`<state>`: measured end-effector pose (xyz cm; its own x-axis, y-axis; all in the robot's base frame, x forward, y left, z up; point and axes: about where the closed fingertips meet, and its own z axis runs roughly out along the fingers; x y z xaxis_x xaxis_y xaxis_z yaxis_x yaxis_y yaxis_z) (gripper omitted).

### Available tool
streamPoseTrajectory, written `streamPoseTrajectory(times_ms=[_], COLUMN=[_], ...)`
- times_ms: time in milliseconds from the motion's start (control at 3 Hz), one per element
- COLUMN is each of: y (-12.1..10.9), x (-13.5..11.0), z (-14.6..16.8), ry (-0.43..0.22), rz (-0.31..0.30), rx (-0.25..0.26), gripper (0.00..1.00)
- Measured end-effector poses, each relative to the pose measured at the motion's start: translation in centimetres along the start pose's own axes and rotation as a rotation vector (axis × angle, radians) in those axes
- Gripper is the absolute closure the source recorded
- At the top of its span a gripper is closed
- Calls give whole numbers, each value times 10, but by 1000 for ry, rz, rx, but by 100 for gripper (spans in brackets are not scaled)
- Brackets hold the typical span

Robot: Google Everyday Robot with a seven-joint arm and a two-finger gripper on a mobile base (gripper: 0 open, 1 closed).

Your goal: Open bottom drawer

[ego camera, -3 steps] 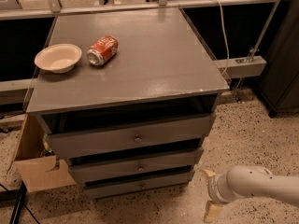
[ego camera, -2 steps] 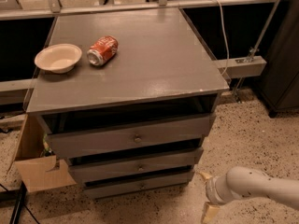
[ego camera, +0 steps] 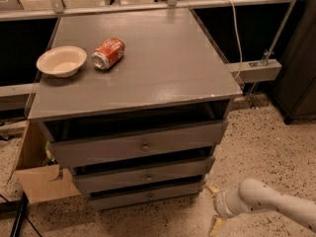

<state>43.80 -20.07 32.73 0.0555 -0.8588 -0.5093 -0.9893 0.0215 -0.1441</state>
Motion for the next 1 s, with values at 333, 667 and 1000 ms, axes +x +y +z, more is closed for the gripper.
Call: streamPoseTrajectory(times_ms=[333,667,1000], y=[-2,-2,-5], x=[23,23,37], z=[42,42,59], ry=[-14,-14,-50], rz=[44,44,46], rx=[-29,-29,-20], gripper=[0,0,0])
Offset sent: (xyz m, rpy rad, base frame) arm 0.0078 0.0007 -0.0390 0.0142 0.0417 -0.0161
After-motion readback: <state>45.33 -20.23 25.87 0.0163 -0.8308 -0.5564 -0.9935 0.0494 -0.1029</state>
